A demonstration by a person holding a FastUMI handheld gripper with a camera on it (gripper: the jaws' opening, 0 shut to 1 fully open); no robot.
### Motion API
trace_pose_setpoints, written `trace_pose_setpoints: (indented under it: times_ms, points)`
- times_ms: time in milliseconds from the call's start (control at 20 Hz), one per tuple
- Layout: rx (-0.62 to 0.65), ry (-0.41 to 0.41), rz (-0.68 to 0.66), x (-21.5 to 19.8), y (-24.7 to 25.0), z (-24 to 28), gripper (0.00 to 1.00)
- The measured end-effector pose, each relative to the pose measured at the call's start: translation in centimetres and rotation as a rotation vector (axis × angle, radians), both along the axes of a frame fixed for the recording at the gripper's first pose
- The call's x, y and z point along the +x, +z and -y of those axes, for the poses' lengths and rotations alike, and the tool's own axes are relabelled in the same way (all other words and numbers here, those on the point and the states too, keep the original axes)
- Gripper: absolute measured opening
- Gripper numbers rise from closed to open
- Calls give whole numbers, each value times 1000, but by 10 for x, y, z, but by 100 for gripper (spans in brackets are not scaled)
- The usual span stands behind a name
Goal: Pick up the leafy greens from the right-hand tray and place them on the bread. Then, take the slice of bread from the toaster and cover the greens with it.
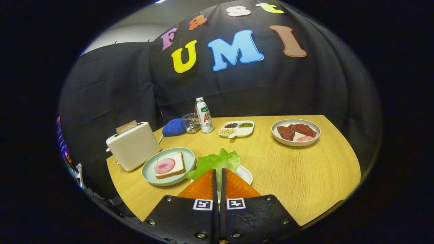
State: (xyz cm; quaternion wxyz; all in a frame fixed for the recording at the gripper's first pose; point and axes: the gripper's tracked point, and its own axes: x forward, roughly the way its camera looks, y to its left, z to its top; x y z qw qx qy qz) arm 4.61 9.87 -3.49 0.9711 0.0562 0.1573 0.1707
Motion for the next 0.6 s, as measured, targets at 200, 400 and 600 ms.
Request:
trace_pose_setpoints:
  times_ms: [200, 400, 600]
  points:
    - [-11, 55, 39, -6, 18, -25, 1]
    - [-1, 116, 66, -6, 32, -57, 1]
    - [8, 176, 78, -1, 38, -91, 1]
